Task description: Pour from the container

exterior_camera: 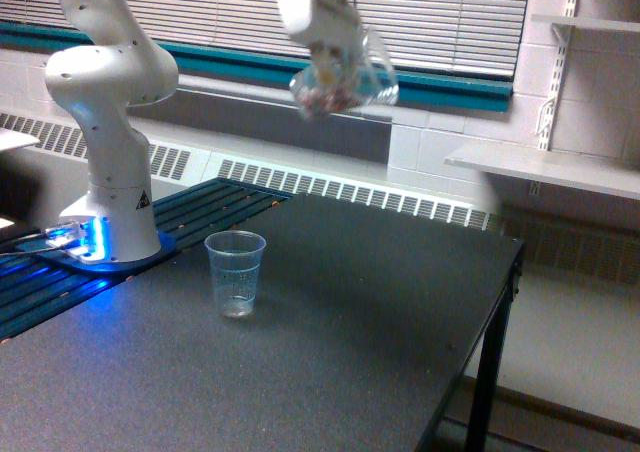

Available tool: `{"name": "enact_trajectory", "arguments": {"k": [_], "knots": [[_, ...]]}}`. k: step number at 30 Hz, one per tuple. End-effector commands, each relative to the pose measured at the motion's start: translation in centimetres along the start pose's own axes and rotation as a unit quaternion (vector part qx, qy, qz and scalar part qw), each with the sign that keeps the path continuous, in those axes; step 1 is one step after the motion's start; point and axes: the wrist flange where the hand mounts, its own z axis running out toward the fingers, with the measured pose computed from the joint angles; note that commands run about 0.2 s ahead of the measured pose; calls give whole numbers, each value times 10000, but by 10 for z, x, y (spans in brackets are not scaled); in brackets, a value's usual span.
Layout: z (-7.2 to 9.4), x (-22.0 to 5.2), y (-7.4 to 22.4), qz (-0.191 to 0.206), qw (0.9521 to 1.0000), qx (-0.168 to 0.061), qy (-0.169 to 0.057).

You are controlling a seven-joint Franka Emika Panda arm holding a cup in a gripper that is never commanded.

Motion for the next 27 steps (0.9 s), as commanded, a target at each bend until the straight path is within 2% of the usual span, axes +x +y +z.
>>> {"name": "enact_trajectory", "arguments": {"k": [1, 9, 18, 27], "knots": [[26, -21, 28, -47, 9995, -263, -161], [58, -58, 59, -143, 9969, -614, -461], [62, -67, 75, -251, 9959, -769, -396], [70, -85, 89, -313, 9945, -883, -478]]}}
